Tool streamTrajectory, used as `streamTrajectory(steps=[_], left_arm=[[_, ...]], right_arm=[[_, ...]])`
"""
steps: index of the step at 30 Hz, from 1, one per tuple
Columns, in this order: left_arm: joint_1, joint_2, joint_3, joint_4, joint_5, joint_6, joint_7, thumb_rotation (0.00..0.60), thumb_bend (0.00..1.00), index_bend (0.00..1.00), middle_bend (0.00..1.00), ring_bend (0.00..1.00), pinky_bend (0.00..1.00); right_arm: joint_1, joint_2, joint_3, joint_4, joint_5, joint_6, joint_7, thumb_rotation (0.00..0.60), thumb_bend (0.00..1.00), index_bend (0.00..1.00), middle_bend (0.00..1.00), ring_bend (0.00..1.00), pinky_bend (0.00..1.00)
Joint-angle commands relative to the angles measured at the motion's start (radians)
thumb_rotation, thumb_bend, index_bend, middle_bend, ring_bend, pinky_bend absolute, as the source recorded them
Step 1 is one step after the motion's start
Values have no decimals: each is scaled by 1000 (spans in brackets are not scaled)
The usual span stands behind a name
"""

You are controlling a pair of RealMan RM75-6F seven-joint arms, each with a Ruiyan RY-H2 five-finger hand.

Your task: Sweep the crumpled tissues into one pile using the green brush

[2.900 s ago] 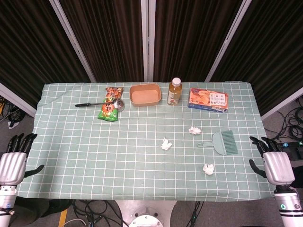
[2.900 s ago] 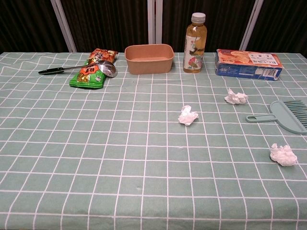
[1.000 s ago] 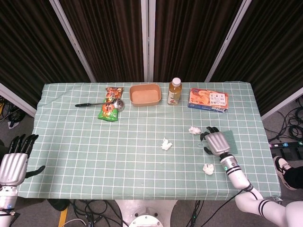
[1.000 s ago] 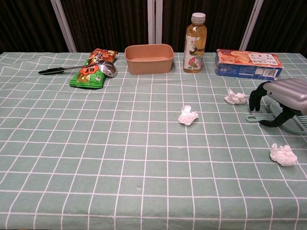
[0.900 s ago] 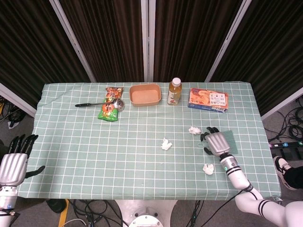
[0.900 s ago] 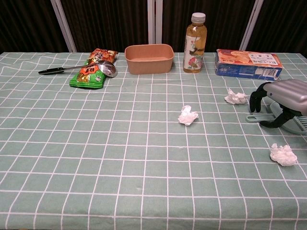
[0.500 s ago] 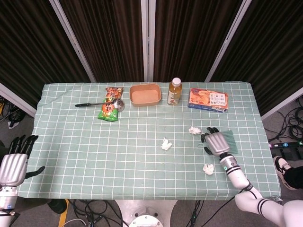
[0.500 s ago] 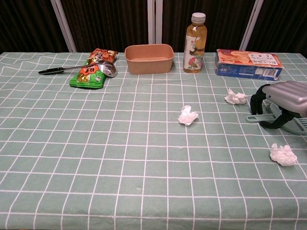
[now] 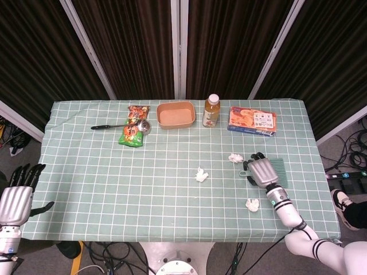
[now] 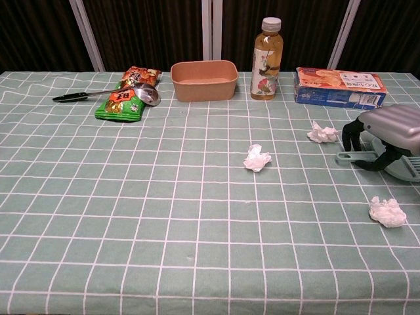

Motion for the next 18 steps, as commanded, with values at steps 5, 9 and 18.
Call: streamTrajectory(steps=[5, 9, 18], left_arm=[[-1, 5, 0, -10, 4, 1, 5, 600, 7, 74, 88, 0, 18], [-4, 13, -2, -28, 11, 6, 24, 600, 7, 73, 88, 0, 18], [2, 42, -2, -82, 7, 15, 65, 600, 7, 74, 88, 0, 18]], right_arm=[[-17, 153, 41, -124, -21, 75, 184, 600, 327, 629, 609, 246, 186], [31, 168, 70, -75, -64, 59, 471, 600, 327, 634, 610, 248, 186], [160, -17, 55, 275, -172, 69, 989, 600, 333, 664, 617, 288, 200]])
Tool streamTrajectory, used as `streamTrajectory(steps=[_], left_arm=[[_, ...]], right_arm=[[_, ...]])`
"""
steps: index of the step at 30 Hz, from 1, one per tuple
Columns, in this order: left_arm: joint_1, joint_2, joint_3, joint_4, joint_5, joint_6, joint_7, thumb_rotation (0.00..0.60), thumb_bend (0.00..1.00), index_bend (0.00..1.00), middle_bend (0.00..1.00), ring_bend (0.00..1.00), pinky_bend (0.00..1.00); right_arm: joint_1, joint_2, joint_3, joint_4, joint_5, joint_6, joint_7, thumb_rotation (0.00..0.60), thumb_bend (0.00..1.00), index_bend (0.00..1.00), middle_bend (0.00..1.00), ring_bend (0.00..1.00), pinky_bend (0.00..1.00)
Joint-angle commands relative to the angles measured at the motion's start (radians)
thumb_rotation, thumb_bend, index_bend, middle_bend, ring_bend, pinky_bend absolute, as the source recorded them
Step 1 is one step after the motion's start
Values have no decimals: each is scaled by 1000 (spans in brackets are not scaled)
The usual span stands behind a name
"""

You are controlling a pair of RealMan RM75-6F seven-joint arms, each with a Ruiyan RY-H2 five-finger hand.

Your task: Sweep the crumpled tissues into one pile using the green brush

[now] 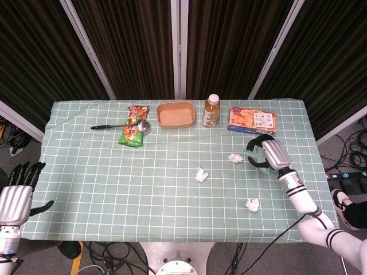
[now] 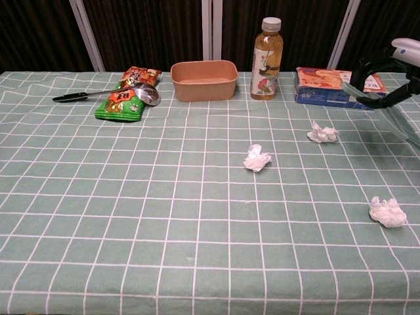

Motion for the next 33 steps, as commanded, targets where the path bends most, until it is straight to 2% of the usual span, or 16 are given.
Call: streamTrajectory(steps=[1, 7, 13, 21, 29, 33], left_arm=[[2, 8, 0, -15, -5, 0, 12, 600, 7, 74, 88, 0, 18], [1, 18, -4, -34, -14, -3, 26, 600, 7, 74, 88, 0, 18], [1, 21, -3, -45, -18, -8, 30, 600, 7, 74, 88, 0, 18], [-3, 22, -3, -44, -17, -13, 24, 600, 7, 74, 88, 0, 18], [0, 19, -2, -34, -14, -10, 8, 600, 7, 74, 88, 0, 18], [4, 17, -1, -26, -16, -6, -6, 600, 7, 74, 88, 0, 18]], right_arm=[[102, -129, -7, 248, -82, 4, 297, 600, 334, 665, 618, 291, 204], [168, -256, -36, 443, -109, -9, 467, 600, 347, 676, 625, 309, 223], [205, -351, -73, 541, -131, -10, 580, 600, 348, 676, 625, 309, 223], [225, -433, -74, 517, -124, 54, 749, 600, 362, 676, 632, 323, 228], [264, -455, -67, 464, -119, 76, 772, 600, 361, 677, 633, 328, 230], [250, -417, -61, 413, -111, 115, 762, 600, 362, 677, 632, 328, 230]])
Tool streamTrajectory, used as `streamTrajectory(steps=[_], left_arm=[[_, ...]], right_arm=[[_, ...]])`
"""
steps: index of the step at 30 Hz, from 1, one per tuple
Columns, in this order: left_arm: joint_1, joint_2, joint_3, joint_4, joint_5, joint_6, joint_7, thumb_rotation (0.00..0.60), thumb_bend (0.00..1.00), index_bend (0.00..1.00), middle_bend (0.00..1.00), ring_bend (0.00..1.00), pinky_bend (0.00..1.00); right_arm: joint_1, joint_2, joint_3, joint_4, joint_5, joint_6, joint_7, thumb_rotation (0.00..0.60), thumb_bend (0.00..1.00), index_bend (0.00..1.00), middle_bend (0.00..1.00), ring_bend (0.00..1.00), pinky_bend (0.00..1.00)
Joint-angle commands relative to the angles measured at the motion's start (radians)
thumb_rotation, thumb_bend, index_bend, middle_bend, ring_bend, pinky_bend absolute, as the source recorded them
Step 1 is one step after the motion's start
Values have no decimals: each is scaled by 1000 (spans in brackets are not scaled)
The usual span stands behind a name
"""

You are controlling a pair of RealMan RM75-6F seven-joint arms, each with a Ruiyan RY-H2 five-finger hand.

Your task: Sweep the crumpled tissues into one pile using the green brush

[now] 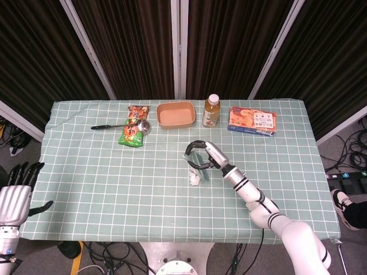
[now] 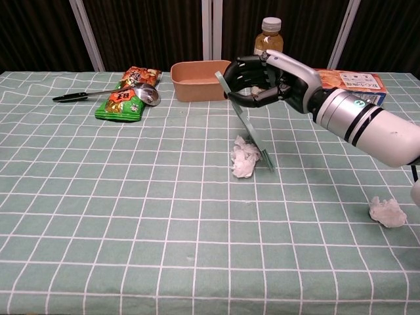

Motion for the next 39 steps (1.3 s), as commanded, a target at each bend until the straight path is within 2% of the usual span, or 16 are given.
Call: streamTrajectory(steps=[1, 5, 14, 19, 23, 26, 31, 36, 39], left_arm=[[2, -1, 2, 6, 1, 1, -8, 600, 7, 74, 88, 0, 18], [6, 3, 6, 12, 12, 7, -23, 600, 7, 74, 88, 0, 18], [-5, -9, 4, 30, 23, -1, -35, 600, 7, 74, 88, 0, 18], [-19, -15, -1, 35, 26, -14, -32, 600, 7, 74, 88, 0, 18], [-25, -20, 0, 38, 29, -21, -29, 600, 7, 74, 88, 0, 18], [-29, -24, 1, 41, 29, -28, -32, 600, 6, 74, 88, 0, 18], [-32, -25, 1, 47, 31, -28, -39, 600, 7, 74, 88, 0, 18], [-31, -26, 3, 55, 38, -23, -52, 600, 7, 74, 88, 0, 18], [-28, -29, 6, 59, 44, -16, -59, 600, 7, 74, 88, 0, 18]], right_arm=[[-20, 45, 8, -52, 13, 35, -9, 600, 362, 677, 632, 328, 230], [-79, 160, 26, -198, 53, 64, -72, 600, 363, 678, 633, 328, 225], [-352, 578, 6, -825, 225, 150, -477, 600, 371, 682, 634, 331, 156], [-475, 674, -19, -999, 288, 227, -624, 600, 389, 683, 633, 331, 143], [-557, 687, -50, -1077, 298, 287, -728, 600, 402, 683, 633, 331, 118], [-597, 671, -68, -1098, 288, 306, -742, 600, 402, 684, 633, 331, 118], [-651, 587, -87, -1081, 276, 325, -799, 600, 410, 683, 633, 331, 104], [-663, 471, -56, -1019, 253, 355, -900, 600, 419, 683, 633, 331, 85], [-647, 407, -31, -985, 249, 334, -943, 600, 419, 683, 633, 331, 83]])
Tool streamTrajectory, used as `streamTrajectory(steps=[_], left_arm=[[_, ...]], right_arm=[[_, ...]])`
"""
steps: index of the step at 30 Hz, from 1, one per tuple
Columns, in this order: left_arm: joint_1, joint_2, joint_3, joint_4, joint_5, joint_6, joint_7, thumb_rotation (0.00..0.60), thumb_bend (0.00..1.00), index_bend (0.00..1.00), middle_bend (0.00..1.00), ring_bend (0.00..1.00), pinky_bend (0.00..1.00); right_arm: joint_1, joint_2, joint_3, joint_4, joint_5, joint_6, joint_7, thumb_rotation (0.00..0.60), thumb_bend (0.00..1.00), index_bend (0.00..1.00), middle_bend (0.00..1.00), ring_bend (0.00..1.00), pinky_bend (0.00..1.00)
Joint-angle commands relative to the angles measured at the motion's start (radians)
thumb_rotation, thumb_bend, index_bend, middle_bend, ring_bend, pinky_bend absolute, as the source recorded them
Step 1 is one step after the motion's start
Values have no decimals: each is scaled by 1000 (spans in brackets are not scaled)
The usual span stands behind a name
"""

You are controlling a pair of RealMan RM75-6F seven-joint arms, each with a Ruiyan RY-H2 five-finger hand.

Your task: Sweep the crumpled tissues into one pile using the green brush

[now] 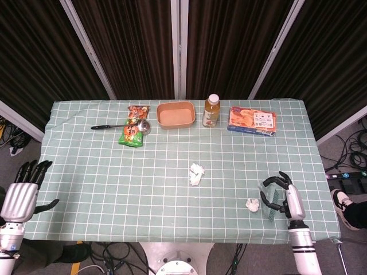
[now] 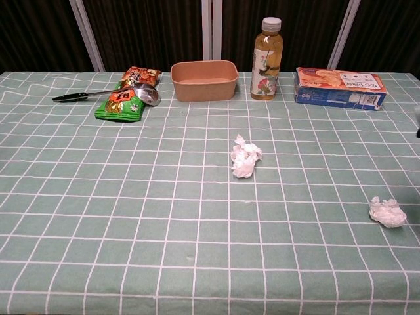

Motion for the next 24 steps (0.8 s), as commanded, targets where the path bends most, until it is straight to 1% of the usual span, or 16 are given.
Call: streamTrajectory(steps=[1, 4, 8, 12, 18, 20, 24], left_arm=[[3, -2, 3, 3, 3, 5, -7, 600, 7, 74, 88, 0, 18], [8, -1, 6, 7, 3, 10, -14, 600, 7, 74, 88, 0, 18], [17, 1, 9, 10, 3, 21, -23, 600, 7, 74, 88, 0, 18], [22, 1, 12, 11, 5, 27, -28, 600, 7, 74, 88, 0, 18], [27, -2, 12, 13, 4, 32, -29, 600, 7, 74, 87, 0, 18], [27, 0, 13, 13, 4, 31, -29, 600, 7, 74, 88, 0, 18], [26, -1, 12, 12, 6, 33, -26, 600, 7, 74, 88, 0, 18]], right_arm=[[14, -86, 37, 52, -8, -18, -64, 600, 419, 683, 633, 331, 83], [43, -154, 65, 104, 1, -60, -101, 600, 419, 683, 633, 331, 84], [85, -234, 109, 165, 17, -115, -118, 600, 419, 683, 633, 331, 83], [146, -318, 170, 251, 14, -146, -142, 600, 419, 684, 632, 331, 83], [244, -405, 250, 350, 21, -216, -136, 600, 418, 684, 632, 330, 83], [278, -428, 269, 383, 19, -240, -129, 600, 418, 683, 632, 331, 83], [330, -467, 289, 435, 7, -268, -108, 600, 418, 684, 632, 331, 83]])
